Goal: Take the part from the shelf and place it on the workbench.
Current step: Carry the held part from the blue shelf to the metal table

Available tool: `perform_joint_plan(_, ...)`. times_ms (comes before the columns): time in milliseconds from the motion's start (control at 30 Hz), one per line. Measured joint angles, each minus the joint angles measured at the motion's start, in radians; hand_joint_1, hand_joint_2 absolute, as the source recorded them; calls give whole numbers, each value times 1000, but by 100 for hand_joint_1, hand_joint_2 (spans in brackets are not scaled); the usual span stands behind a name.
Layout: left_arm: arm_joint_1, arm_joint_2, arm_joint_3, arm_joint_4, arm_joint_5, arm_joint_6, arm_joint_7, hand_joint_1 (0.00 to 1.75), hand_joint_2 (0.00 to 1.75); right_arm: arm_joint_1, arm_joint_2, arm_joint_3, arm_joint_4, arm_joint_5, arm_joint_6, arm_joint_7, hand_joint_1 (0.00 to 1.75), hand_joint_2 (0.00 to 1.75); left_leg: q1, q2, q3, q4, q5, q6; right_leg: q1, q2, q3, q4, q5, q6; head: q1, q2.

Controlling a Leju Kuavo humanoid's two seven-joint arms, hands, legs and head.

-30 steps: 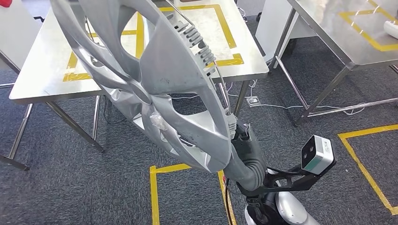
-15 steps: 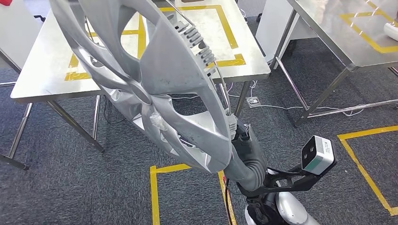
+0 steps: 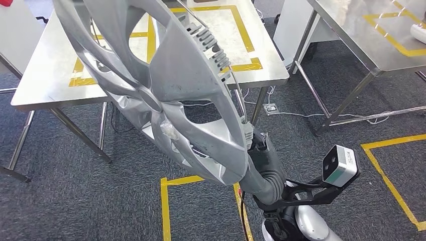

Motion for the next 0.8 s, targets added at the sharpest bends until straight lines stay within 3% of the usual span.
perform_joint_plan(500, 0, 0, 0, 0, 0, 0, 0, 0, 175, 1, 0, 0, 0, -6, 6, -1, 175, 175, 0, 0, 0, 0, 0, 0, 0, 0, 0, 0, 0, 0, 0, 0)
perform_joint_plan(800, 0, 3, 0, 0, 0, 0, 0, 0, 175, 2, 0, 0, 0, -8, 8, -3, 175, 175, -8, 0, 0, 2, -4, 8, -8, 0, 1, -2, 0, 10, -5, 0)
